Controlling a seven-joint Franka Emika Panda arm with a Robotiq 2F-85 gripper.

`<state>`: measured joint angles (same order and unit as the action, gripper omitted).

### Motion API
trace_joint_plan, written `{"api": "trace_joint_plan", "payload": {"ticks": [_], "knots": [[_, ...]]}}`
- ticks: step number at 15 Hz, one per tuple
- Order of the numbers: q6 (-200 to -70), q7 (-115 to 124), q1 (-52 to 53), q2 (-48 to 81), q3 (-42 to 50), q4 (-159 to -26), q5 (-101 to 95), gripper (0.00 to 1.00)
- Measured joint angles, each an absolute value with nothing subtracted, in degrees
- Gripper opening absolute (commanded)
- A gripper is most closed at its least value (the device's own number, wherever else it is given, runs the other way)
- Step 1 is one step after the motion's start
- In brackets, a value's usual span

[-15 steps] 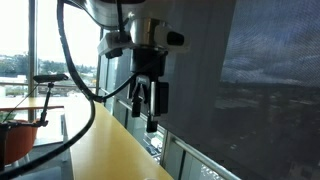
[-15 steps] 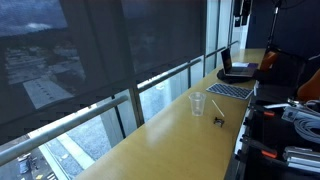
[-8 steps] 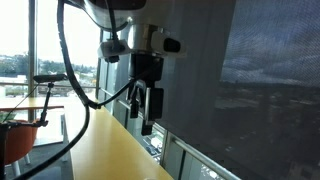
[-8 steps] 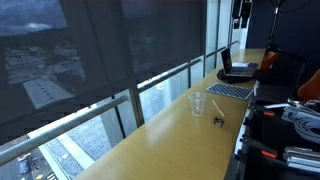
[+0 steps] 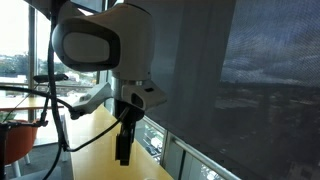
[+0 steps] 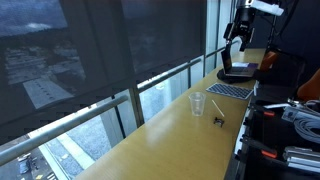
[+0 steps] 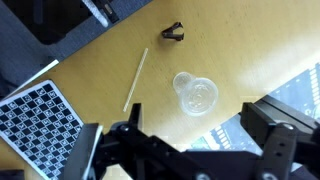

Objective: Put the straw inside the cup

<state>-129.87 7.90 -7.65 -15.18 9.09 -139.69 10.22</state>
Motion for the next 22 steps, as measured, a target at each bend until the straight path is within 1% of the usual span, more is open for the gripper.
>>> {"api": "trace_joint_plan", "payload": {"ticks": [3,5,8,11,17,22], "knots": [[-141.24,11.34,-7.66,-13.93,9.11,-146.09,15.14,1.0],[-148.9,12.4,-7.65,-11.14,9.15,-147.88,19.6,1.0],[-158.97,13.61,-7.41,-4.07,9.16,-147.67,25.97,1.0],[-165.57,15.01,-7.25,5.9,9.11,-144.45,30.85,1.0],[-168.44,23.08,-7.69,25.59,9.54,-132.08,31.67,1.0],[-167.73,29.11,-7.06,36.0,9.47,-124.79,31.49,1.0]]}}
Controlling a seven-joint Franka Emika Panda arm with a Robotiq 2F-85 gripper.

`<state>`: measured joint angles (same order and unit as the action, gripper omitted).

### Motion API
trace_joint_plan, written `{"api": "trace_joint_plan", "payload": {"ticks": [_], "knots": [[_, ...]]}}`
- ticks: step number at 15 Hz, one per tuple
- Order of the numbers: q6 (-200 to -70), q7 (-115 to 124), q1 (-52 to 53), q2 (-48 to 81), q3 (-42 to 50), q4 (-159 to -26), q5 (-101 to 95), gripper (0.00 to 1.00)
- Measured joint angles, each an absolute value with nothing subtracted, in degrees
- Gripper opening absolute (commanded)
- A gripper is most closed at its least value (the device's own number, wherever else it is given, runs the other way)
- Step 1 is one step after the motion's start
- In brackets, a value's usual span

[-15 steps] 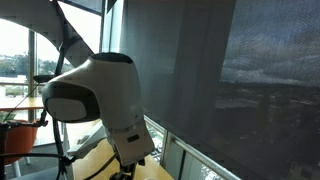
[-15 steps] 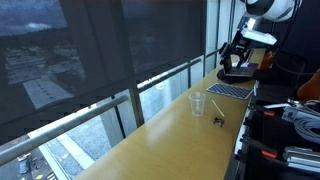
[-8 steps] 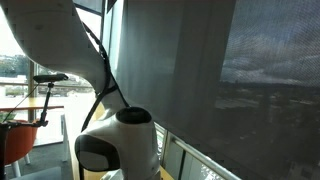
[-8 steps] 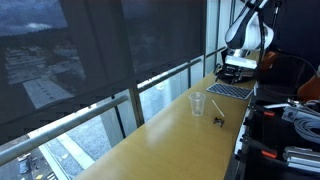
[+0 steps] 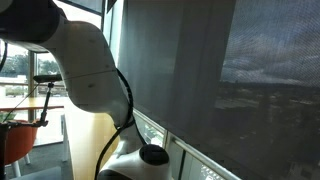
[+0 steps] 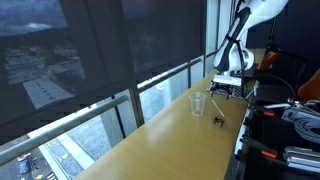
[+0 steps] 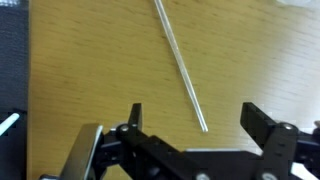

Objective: Put the straw inside the cup

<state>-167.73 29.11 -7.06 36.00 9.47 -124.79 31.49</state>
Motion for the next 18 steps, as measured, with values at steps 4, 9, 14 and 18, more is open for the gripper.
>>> {"api": "trace_joint_plan", "payload": {"ticks": [4,9,14,18], "knots": [[-164.97,31.28,-6.5,39.96,8.86,-121.27,31.49,1.0],[-159.76,31.83,-6.51,41.99,7.97,-117.79,31.49,1.0],[-158.28,31.87,-6.68,43.56,8.07,-116.22,31.49,0.91],[-158.22,31.86,-6.91,44.61,8.3,-115.92,31.48,0.58]]}}
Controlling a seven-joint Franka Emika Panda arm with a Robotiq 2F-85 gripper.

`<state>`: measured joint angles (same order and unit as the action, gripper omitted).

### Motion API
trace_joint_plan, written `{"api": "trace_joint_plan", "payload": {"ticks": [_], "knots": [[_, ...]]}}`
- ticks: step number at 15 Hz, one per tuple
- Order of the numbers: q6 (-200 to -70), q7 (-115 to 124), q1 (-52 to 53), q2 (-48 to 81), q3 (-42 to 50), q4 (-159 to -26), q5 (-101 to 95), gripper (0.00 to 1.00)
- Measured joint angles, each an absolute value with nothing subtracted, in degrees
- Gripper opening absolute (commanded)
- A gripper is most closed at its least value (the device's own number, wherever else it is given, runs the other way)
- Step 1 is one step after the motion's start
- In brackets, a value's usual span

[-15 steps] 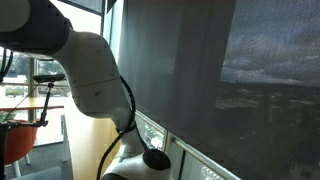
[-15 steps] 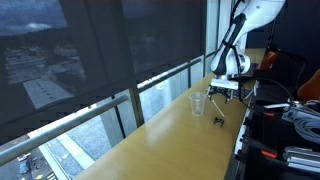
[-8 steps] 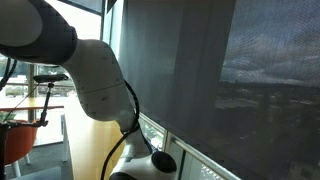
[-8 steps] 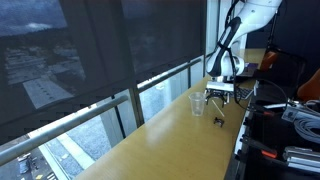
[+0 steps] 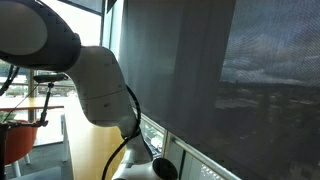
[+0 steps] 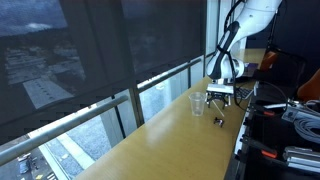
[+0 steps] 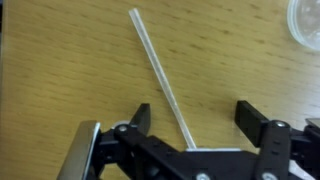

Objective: Put the straw inside the cup

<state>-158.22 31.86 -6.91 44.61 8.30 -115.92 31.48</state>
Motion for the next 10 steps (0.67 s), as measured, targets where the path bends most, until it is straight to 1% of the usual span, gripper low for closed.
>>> {"api": "trace_joint_plan", "payload": {"ticks": [3,5,7,8,10], "knots": [[-158.22,31.86,-6.94,44.55,8.26,-115.32,31.48,0.34],[-158.26,31.86,-6.94,44.54,8.22,-115.0,31.48,0.21],[-158.36,31.86,-6.94,44.54,8.18,-114.79,31.48,0.06],[-158.4,31.86,-6.95,44.55,8.18,-114.73,31.48,0.0],[-158.43,31.86,-7.02,44.6,8.19,-114.75,31.48,0.0]]}}
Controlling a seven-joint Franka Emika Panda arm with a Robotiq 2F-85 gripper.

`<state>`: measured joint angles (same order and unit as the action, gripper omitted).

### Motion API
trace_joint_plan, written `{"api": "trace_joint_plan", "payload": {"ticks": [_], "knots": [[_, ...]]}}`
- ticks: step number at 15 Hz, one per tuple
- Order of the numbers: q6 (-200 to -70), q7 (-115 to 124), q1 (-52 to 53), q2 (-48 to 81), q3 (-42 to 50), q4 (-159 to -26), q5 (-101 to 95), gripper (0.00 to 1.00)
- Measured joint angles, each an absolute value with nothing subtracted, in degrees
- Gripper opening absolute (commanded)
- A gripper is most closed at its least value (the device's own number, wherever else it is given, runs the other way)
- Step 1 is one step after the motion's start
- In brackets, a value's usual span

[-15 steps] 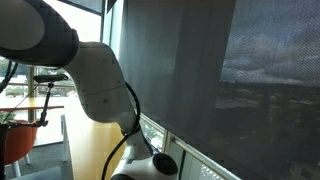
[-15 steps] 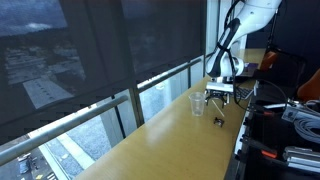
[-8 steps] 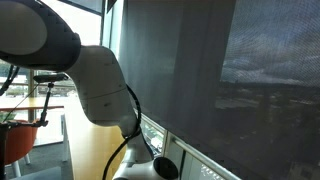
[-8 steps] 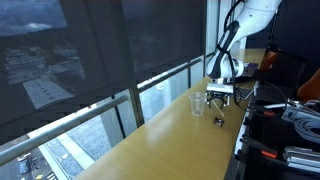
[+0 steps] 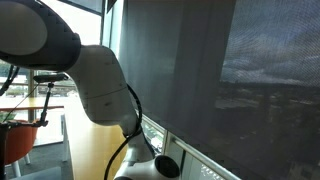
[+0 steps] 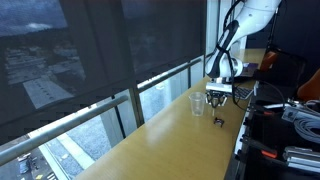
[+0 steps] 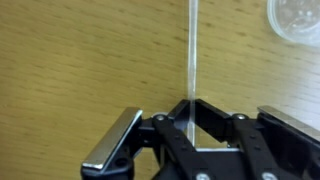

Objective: Put the straw inside the cup

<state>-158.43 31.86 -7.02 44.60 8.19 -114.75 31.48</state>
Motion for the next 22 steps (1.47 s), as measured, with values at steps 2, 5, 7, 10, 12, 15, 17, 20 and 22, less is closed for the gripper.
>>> {"api": "trace_joint_plan", "payload": {"ticks": [2,5,7,10,12,15,17,20,22], "knots": [[-158.45,31.85,-7.07,44.61,8.18,-114.76,31.48,0.02],[-158.5,31.82,-7.06,44.6,8.18,-114.78,31.48,0.02],[-158.53,31.81,-7.06,44.58,8.19,-114.83,31.48,0.02],[-158.57,31.73,-7.07,44.23,8.33,-115.4,31.48,0.02],[-158.57,31.63,-7.05,43.38,8.49,-116.32,31.39,0.02],[-158.54,31.62,-6.74,40.57,8.65,-118.49,30.38,0.02],[-158.36,31.62,-6.42,37.64,8.66,-120.39,29.56,0.02],[-156.54,31.68,-6.01,32.56,8.79,-123.24,27.93,0.02],[-154.05,31.85,-5.67,28.74,8.9,-125.68,26.76,0.02]]}}
